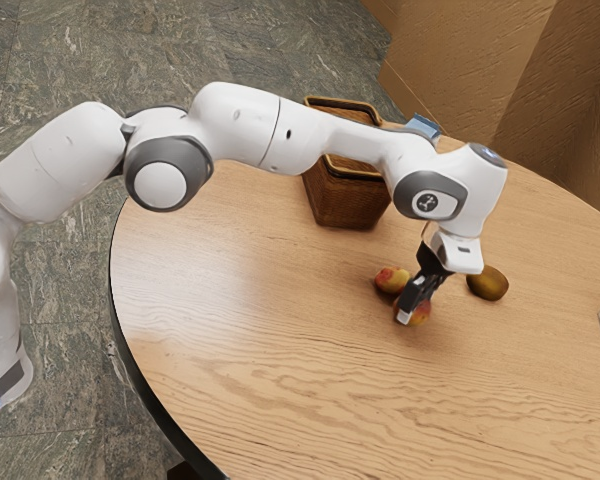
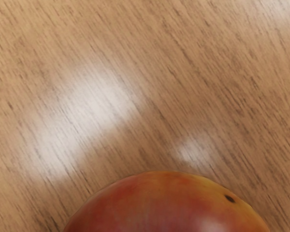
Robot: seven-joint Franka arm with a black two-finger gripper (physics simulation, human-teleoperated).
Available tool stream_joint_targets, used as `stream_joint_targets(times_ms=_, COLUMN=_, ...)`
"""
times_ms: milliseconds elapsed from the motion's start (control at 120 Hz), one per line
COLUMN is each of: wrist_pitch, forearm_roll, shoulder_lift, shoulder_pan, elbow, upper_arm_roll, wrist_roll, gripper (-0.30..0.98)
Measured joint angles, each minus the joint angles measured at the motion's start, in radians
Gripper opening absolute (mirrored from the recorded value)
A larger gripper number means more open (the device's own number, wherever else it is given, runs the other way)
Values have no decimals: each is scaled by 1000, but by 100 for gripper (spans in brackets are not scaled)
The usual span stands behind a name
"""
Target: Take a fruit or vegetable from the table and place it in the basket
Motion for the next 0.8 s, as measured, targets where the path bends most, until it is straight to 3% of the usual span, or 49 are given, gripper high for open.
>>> stream_joint_targets(times_ms=150, wrist_pitch=3, forearm_roll=1, shoulder_lift=1, shoulder_pan=-4, elbow=-3, upper_arm_roll=1, wrist_roll=3, gripper=41)
stream_joint_targets(times_ms=400, wrist_pitch=19, forearm_roll=4, shoulder_lift=-28, shoulder_pan=-11, elbow=-3, upper_arm_roll=-5, wrist_roll=11, gripper=33)
stream_joint_targets(times_ms=600, wrist_pitch=-40, forearm_roll=7, shoulder_lift=-259, shoulder_pan=-10, elbow=-9, upper_arm_roll=-6, wrist_roll=15, gripper=34)
stream_joint_targets(times_ms=683, wrist_pitch=-99, forearm_roll=8, shoulder_lift=-370, shoulder_pan=-4, elbow=-9, upper_arm_roll=47, wrist_roll=16, gripper=32)
stream_joint_targets(times_ms=800, wrist_pitch=-232, forearm_roll=5, shoulder_lift=-487, shoulder_pan=143, elbow=1, upper_arm_roll=88, wrist_roll=19, gripper=32)
